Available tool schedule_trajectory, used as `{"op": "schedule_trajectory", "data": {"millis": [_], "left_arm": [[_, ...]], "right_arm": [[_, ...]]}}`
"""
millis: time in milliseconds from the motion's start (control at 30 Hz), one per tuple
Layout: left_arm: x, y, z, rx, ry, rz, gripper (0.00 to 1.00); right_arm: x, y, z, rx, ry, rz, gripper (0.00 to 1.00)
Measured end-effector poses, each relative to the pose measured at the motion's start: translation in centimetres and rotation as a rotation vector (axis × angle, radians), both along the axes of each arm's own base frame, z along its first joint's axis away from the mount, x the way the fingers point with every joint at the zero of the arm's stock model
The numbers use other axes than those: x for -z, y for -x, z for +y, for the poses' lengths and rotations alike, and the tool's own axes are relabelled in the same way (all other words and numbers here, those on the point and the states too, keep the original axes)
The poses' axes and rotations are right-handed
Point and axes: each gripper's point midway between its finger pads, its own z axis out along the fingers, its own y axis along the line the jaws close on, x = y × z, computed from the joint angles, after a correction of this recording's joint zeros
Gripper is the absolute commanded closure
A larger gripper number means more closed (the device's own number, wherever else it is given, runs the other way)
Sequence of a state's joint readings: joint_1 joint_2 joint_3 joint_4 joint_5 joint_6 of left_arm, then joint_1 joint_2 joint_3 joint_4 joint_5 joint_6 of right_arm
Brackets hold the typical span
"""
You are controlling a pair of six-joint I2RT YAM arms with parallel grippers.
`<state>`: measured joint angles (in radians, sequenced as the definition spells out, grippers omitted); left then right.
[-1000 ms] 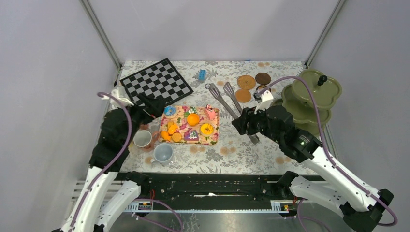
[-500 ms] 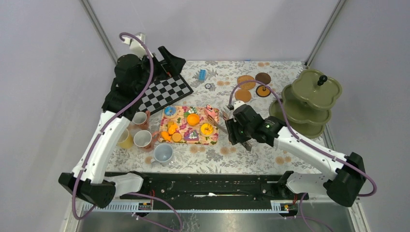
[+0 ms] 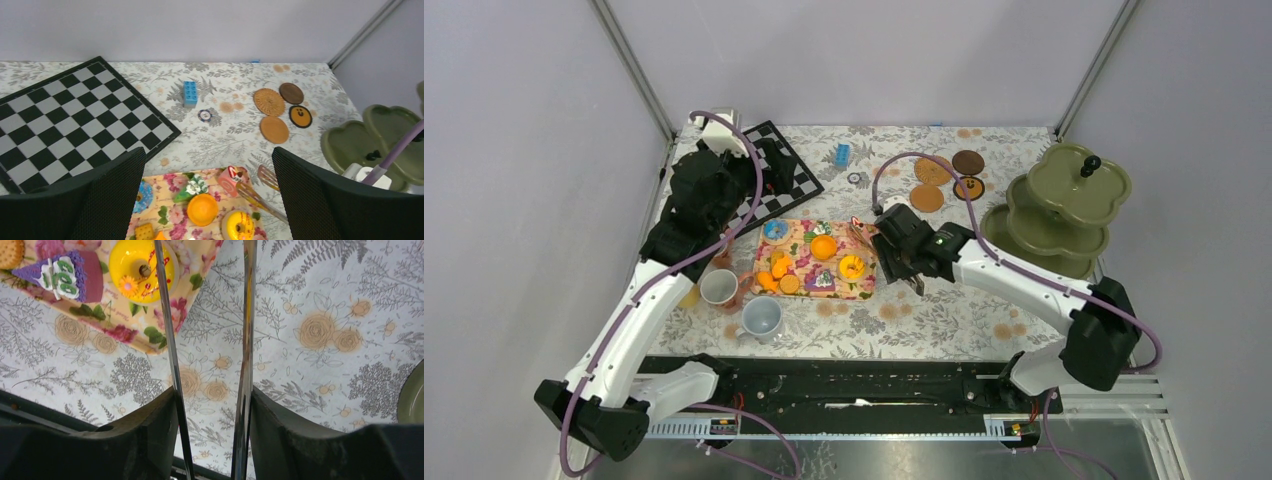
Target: Serve the afternoon tea
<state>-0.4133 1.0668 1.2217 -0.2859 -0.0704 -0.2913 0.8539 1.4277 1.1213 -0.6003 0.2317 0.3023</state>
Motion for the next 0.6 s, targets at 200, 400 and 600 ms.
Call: {"op": "schedule_trajectory", "data": {"millis": [200,400,600], "left_arm": [[0.5,0.1,0.9,-0.036,-0.027,-0.017,0.01],[0.0,-0.1,0.8,-0.036,-0.019,-0.04,0.01],[0.3,-0.2,0.8,-0.036,-0.02,-0.037,0.01]], "right_arm": [[0.6,-1.5,1.0,-0.017,0.044,-0.006,0.47],[1.6,-2.0,1.2,-0.027,0.085,0.001,0.49],[2.6,-2.2,1.1,-0.035,0.125,0.01,0.54]]}}
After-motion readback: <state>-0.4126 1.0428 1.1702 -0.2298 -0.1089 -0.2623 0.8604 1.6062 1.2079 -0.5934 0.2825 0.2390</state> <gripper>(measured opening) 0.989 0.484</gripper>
